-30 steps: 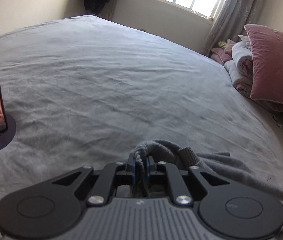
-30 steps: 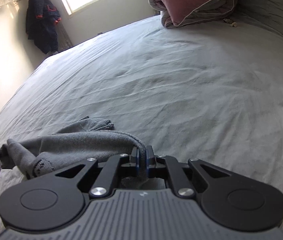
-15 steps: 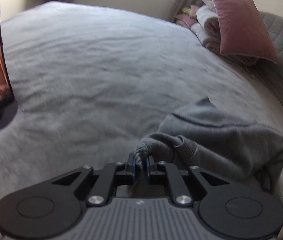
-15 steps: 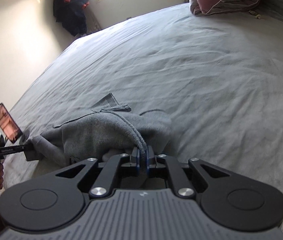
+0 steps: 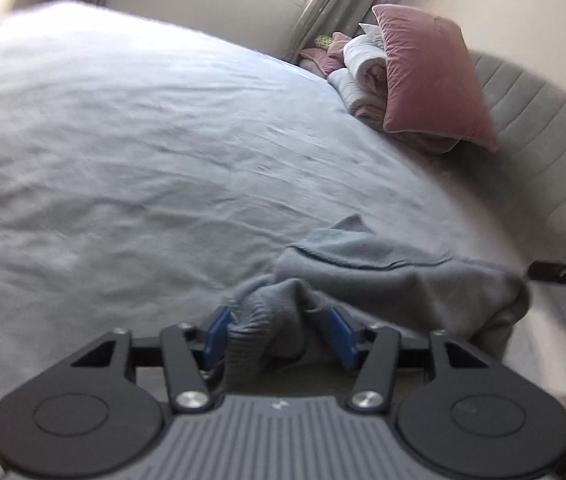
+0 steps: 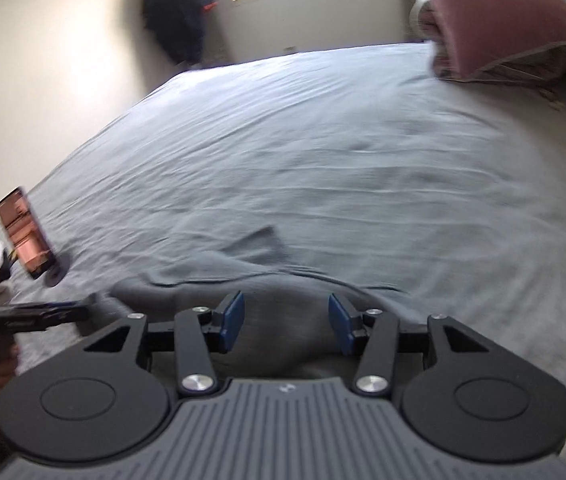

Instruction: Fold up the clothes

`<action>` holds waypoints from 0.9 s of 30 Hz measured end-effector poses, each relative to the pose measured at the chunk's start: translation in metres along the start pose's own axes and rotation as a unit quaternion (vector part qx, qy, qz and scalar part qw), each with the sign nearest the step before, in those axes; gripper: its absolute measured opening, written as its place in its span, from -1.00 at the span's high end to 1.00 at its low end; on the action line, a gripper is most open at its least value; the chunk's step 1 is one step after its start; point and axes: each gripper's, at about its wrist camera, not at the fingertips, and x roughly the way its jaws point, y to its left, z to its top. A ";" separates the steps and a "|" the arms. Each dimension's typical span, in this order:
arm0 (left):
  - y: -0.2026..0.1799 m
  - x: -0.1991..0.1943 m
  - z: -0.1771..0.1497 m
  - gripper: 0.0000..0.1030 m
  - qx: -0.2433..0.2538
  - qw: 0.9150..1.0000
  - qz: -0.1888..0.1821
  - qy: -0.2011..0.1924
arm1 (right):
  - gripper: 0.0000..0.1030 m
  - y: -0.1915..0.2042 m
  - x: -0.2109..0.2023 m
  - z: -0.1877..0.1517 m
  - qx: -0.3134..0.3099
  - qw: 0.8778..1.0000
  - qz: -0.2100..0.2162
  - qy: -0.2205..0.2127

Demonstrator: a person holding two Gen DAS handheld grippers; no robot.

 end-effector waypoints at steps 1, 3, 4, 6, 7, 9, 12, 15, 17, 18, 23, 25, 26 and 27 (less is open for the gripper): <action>0.000 0.003 0.000 -0.06 -0.003 1.000 -0.007 0.000 | 0.00 0.009 0.005 0.003 -0.003 1.000 0.006 0.005; -0.003 0.009 -0.003 -0.02 0.002 1.000 -0.018 -0.002 | 0.00 0.026 0.017 0.008 -0.003 1.000 0.020 0.018; -0.005 0.012 -0.004 0.06 0.004 1.000 -0.023 -0.003 | 0.00 0.033 0.023 0.010 -0.002 0.999 0.027 0.025; -0.008 0.017 -0.006 0.51 0.008 0.999 -0.034 -0.005 | 0.00 0.045 0.035 0.012 0.003 0.999 0.037 0.040; -0.010 0.020 -0.008 0.58 0.011 0.999 -0.039 -0.006 | -0.01 0.051 0.041 0.013 0.007 0.998 0.041 0.047; -0.016 0.024 -0.011 0.64 0.026 0.998 -0.055 -0.008 | -0.01 0.059 0.053 0.015 0.019 0.997 0.047 0.063; -0.033 0.022 -0.021 0.68 0.075 0.993 -0.090 -0.008 | -0.01 0.067 0.068 0.017 0.038 0.994 0.058 0.084; -0.044 0.019 -0.030 0.69 0.104 0.989 -0.109 -0.005 | -0.01 0.077 0.079 0.015 0.052 0.991 0.071 0.099; -0.047 0.018 -0.035 0.69 0.111 0.987 -0.114 -0.006 | -0.01 0.088 0.086 0.014 0.048 0.990 0.075 0.108; -0.048 0.018 -0.037 0.69 0.114 0.987 -0.116 -0.006 | -0.01 0.095 0.090 0.013 0.042 0.990 0.075 0.111; -0.055 0.017 -0.043 0.69 0.130 0.983 -0.129 -0.003 | -0.01 0.129 0.110 0.007 0.001 0.989 0.075 0.127; -0.057 0.015 -0.045 0.69 0.141 0.982 -0.129 0.000 | -0.01 0.141 0.119 0.004 -0.021 0.989 0.070 0.132; -0.059 0.014 -0.046 0.69 0.145 0.981 -0.128 0.000 | -0.01 0.145 0.125 0.002 -0.031 0.988 0.064 0.135; -0.059 0.014 -0.046 0.69 0.146 0.981 -0.125 0.001 | -0.01 0.149 0.130 -0.001 -0.041 0.988 0.056 0.139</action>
